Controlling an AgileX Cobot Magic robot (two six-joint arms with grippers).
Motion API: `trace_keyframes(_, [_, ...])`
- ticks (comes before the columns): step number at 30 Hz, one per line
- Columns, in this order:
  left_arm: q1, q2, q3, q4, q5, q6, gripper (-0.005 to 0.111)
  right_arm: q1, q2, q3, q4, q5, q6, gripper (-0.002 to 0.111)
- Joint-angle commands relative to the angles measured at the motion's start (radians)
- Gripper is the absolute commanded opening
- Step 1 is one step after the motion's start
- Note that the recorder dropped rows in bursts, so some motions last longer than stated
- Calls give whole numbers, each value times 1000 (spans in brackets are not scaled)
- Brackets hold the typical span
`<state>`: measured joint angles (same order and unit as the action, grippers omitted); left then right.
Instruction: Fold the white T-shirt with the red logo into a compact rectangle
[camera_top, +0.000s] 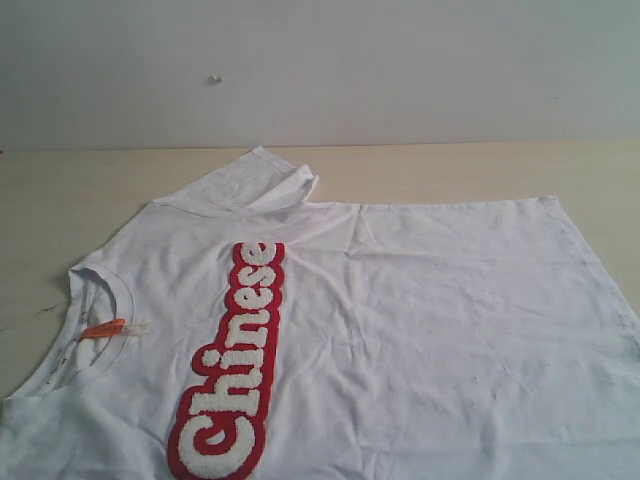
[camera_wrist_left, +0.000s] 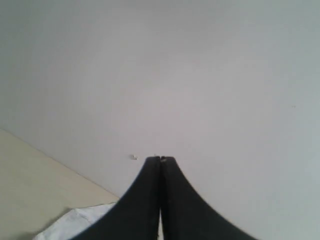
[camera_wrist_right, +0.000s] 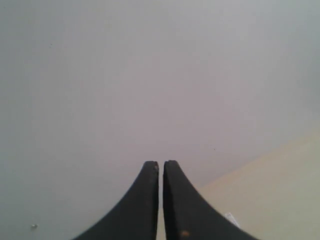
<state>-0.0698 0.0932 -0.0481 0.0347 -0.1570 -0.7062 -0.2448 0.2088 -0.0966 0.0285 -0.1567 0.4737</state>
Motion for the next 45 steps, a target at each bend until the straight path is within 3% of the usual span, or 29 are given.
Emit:
trace_keyframes(1, [0, 142, -103, 122, -2, -5, 0, 1, 114, -69, -13, 7, -40, 5])
trace_keyframes(5, [-4, 335, -203, 187, -4, -5, 0, 1, 218, -139, -43, 63, -70, 5])
trace_keyframes(11, [-130, 630, -383, 424, 18, -8, 0, 1, 332, -226, -127, 173, -106, 5])
trace_keyframes(16, [-207, 776, -498, 529, 143, -8, 0, 1, 377, -258, -127, 222, -206, 5])
trace_keyframes(19, [-239, 847, -564, 583, 241, -2, 0, 50, 416, -281, -127, 274, -287, 5])
trace_keyframes(27, [-244, 896, -598, 586, 370, 81, 0, 153, 482, -321, -118, 401, -378, 5])
trace_keyframes(38, [-244, 896, -598, 544, 399, 171, 0, 158, 485, -321, -114, 399, -376, 5])
trace_keyframes(45, [-244, 896, -598, 336, 417, 171, 0, 158, 485, -321, -109, 399, -376, 5])
